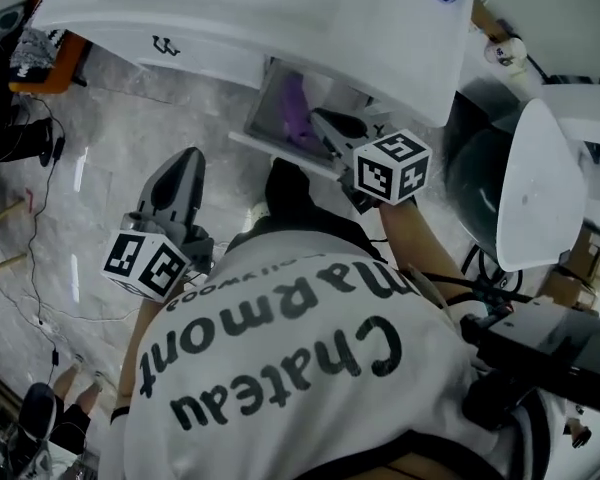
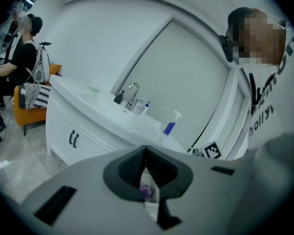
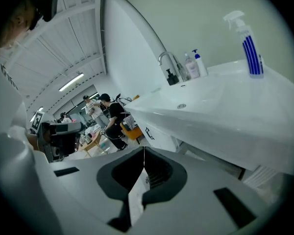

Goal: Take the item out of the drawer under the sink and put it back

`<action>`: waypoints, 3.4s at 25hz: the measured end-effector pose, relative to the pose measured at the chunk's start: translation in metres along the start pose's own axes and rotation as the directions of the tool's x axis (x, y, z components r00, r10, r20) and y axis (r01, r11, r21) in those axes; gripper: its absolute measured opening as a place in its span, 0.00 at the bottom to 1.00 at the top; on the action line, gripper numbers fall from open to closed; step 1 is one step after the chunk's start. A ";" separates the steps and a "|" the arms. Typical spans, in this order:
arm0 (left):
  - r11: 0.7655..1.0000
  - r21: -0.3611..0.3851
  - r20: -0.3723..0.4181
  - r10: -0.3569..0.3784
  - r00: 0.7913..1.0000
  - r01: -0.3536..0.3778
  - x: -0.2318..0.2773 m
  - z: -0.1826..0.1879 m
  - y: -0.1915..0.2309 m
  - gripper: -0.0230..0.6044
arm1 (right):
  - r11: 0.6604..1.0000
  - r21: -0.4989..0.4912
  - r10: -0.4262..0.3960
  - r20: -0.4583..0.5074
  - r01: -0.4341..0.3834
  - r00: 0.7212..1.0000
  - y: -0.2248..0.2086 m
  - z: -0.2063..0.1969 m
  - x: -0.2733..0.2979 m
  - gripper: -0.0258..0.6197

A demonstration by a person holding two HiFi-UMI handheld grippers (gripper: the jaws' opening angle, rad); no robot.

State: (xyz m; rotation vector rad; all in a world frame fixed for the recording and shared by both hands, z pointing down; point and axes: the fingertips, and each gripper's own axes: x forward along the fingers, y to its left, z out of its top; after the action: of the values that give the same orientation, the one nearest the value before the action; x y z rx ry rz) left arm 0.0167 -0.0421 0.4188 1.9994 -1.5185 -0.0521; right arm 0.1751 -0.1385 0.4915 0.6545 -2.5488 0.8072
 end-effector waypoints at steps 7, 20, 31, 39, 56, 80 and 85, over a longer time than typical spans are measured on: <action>0.995 -0.054 -0.044 0.087 0.995 -0.090 0.004 -0.023 0.026 0.05 | 1.000 0.001 0.003 -0.113 -0.003 0.994 -0.027 -0.041 0.042 0.06; 0.984 -0.060 -0.131 0.161 0.978 -0.170 0.006 -0.046 0.045 0.05 | 0.996 -0.071 -0.068 -0.363 0.045 0.929 -0.071 -0.102 0.079 0.35; 0.972 -0.079 -0.169 0.204 0.964 -0.220 0.013 -0.059 0.053 0.05 | 0.997 -0.067 -0.067 -0.533 0.037 0.843 -0.091 -0.154 0.101 0.47; 0.963 -0.095 -0.178 0.234 0.956 -0.253 0.014 -0.063 0.058 0.05 | 0.995 -0.082 -0.097 -0.541 0.062 0.835 -0.107 -0.160 0.108 0.40; 0.959 -0.087 -0.181 0.251 0.951 -0.269 0.049 -0.064 0.049 0.05 | 0.996 -0.069 -0.080 -0.515 0.052 0.853 -0.121 -0.156 0.109 0.15; 0.999 -0.014 -0.237 0.037 0.971 -0.041 0.072 -0.044 0.056 0.05 | 0.975 -0.111 -0.223 -0.404 0.194 0.887 -0.099 -0.127 0.079 0.13; 1.000 0.010 -0.260 -0.010 0.966 0.013 0.071 -0.036 0.061 0.05 | 0.962 -0.115 -0.272 -0.383 0.247 0.883 -0.094 -0.120 0.068 0.12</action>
State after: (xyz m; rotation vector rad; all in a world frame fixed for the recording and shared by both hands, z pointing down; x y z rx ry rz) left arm 0.0027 -0.0979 0.5014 1.9382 -1.3418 0.2074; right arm 0.1960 -0.1546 0.6559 0.7120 -2.0578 0.6816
